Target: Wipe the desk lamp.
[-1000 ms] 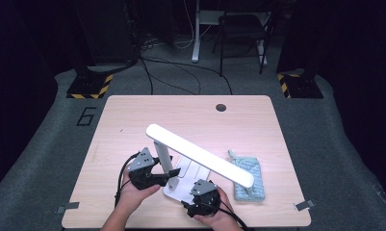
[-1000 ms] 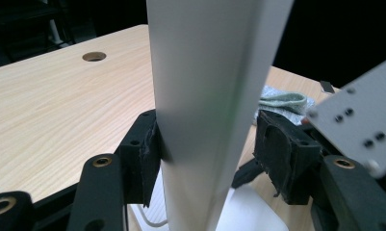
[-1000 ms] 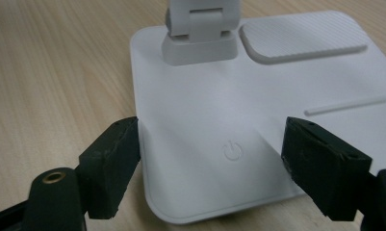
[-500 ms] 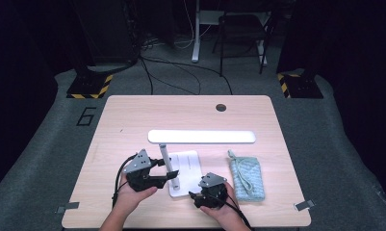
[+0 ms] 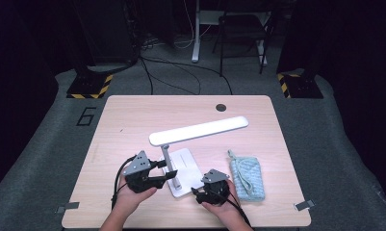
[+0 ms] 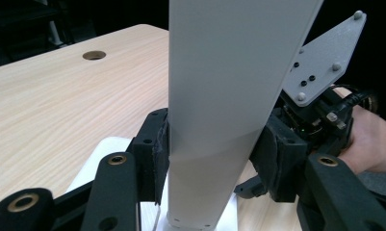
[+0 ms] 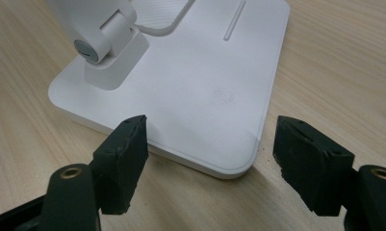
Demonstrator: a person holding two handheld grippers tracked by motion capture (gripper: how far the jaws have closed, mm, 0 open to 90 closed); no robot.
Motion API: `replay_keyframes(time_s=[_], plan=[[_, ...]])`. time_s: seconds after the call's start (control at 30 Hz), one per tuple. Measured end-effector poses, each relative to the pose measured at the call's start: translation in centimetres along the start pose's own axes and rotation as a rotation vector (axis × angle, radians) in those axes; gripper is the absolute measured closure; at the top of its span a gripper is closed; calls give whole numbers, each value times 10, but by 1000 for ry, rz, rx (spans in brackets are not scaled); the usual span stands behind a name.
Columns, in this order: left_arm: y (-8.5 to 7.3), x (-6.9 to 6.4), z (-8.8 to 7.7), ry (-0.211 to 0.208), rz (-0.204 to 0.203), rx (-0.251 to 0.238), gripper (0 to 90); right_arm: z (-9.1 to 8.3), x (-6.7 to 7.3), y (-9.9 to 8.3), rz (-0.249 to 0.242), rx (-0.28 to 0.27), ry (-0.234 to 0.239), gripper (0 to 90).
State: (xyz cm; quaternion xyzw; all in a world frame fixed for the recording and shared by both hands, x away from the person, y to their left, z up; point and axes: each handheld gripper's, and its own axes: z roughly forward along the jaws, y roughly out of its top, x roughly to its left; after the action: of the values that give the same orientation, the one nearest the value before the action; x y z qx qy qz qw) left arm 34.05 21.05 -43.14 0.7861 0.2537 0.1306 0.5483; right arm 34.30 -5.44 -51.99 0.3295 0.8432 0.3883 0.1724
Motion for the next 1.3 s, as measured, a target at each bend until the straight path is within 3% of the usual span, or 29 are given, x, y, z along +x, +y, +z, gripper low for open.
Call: replay_keyframes(time_s=[0.2, 0.3, 0.5, 0.53, 0.63, 0.67, 0.7, 0.73, 0.77, 0.8, 0.83, 0.87, 1.0, 1.03, 1.07, 1.13, 1.2, 1.23, 1.27, 1.3], plan=[[-1, -1, 1, 18, 3, -13, 518, -5, 2, 1, 11, 2, -20, 317], [0, -1, 1, 17, 8, -13, 519, -13, -1, 3, 30, -24, -22, 329], [-1, -1, 0, 14, 15, -8, 520, -35, -23, 9, 48, -68, -87, 340], [-1, -1, 0, 17, 16, -8, 519, -46, -38, 8, 80, -70, -152, 340], [-2, -1, 0, 17, 10, -16, 518, -57, -55, -2, 78, -43, -262, 338], [-2, -1, 0, 18, 10, -18, 518, -57, -55, -2, 78, -43, -262, 338], [-2, 0, 1, 16, 8, -19, 517, -60, -63, -8, 94, -13, -294, 332], [-2, 0, 1, 16, 6, -21, 516, -64, -74, -18, 137, 7, -324, 322], [-2, 0, 1, 13, 5, -23, 516, -64, -74, -18, 137, 7, -324, 322], [-2, 0, 1, 15, 2, -22, 514, -65, -81, -27, 203, 24, -326, 316], [-2, 0, 1, 15, 2, -22, 514, -65, -81, -27, 203, 24, -326, 316], [-2, 0, 1, 15, -4, -24, 513, -65, -84, -34, 241, 26, -318, 315], [-3, 0, 0, 18, -3, -26, 513, -61, -79, -39, 273, 60, -338, 325], [-3, 0, 0, 18, -3, -26, 513, -61, -79, -39, 273, 60, -338, 325], [-3, 0, 0, 17, -1, -28, 513, -60, -77, -41, 228, 87, -357, 364], [-3, 0, 0, 17, -1, -29, 513, -59, -76, -41, 225, 94, -359, 389], [-3, 0, 0, 16, 2, -30, 514, -57, -77, -42, 221, 89, -332, 538], [-3, 0, 0, 16, 2, -30, 514, -57, -77, -42, 221, 89, -332, 538], [-3, 0, 0, 16, 3, -30, 515, -57, -79, -43, 210, 76, -321, 631], [-3, 0, 0, 16, 3, -30, 515, -57, -79, -43, 210, 76, -321, 631]])
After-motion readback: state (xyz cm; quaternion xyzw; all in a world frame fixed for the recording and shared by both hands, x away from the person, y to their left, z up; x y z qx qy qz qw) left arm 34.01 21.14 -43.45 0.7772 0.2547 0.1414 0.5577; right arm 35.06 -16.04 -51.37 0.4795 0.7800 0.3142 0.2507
